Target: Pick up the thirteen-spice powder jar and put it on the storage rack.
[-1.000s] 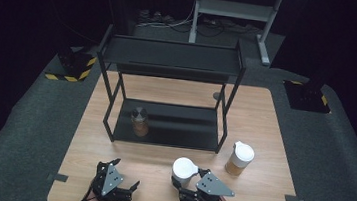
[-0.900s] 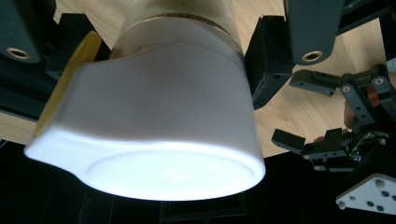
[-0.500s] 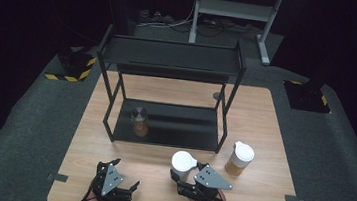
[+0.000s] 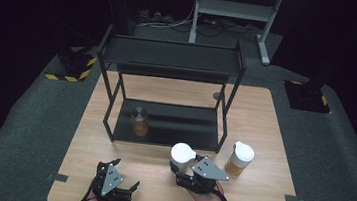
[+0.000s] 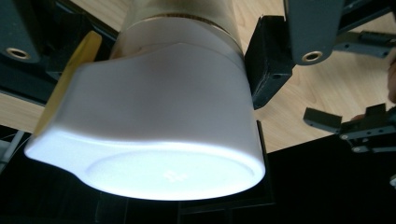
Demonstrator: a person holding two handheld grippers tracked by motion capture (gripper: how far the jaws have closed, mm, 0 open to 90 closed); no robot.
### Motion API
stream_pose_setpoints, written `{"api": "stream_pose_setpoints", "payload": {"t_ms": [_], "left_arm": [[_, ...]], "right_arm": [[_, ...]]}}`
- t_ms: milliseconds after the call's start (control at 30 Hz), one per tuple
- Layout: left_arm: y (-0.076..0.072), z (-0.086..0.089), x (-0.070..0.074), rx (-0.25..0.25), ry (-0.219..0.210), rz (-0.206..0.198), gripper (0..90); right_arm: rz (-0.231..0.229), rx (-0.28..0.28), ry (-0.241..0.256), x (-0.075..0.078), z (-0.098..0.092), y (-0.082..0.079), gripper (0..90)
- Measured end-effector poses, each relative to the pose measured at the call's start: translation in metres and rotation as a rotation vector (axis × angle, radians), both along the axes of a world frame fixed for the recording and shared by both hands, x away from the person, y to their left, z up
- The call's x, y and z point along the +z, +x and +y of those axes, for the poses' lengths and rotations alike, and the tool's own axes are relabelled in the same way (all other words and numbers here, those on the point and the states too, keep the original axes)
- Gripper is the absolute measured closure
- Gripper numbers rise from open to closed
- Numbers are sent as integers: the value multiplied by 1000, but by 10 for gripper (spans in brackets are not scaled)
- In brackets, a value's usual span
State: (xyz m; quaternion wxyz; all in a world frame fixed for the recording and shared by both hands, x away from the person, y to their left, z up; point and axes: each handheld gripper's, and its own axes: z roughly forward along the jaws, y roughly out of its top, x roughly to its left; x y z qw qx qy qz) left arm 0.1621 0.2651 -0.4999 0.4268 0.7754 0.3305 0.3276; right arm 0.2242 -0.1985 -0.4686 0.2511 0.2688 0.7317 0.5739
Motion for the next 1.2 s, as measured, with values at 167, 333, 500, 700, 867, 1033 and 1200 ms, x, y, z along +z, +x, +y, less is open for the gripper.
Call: {"api": "stream_pose_setpoints", "payload": {"t_ms": [167,333,500,700,867,1033,1200], "left_arm": [[0,1,0,-4,-1,0,13],[0,2,0,-9,-2,-1,13],[0,2,0,-13,-1,-3,13],[0,2,0,-20,7,-7,13],[0,2,-1,-22,3,-7,13],[0,3,-1,-23,-3,-7,13],[0,4,-1,-25,-4,-8,13]], "right_arm": [[2,-16,8,4,7,10,302],[-6,-23,7,8,13,15,302],[-10,-34,19,12,19,21,302],[-9,-49,25,14,26,29,302],[-11,-57,22,16,31,36,302],[-19,-68,23,18,38,44,302],[-27,-80,23,19,44,50,302]]}}
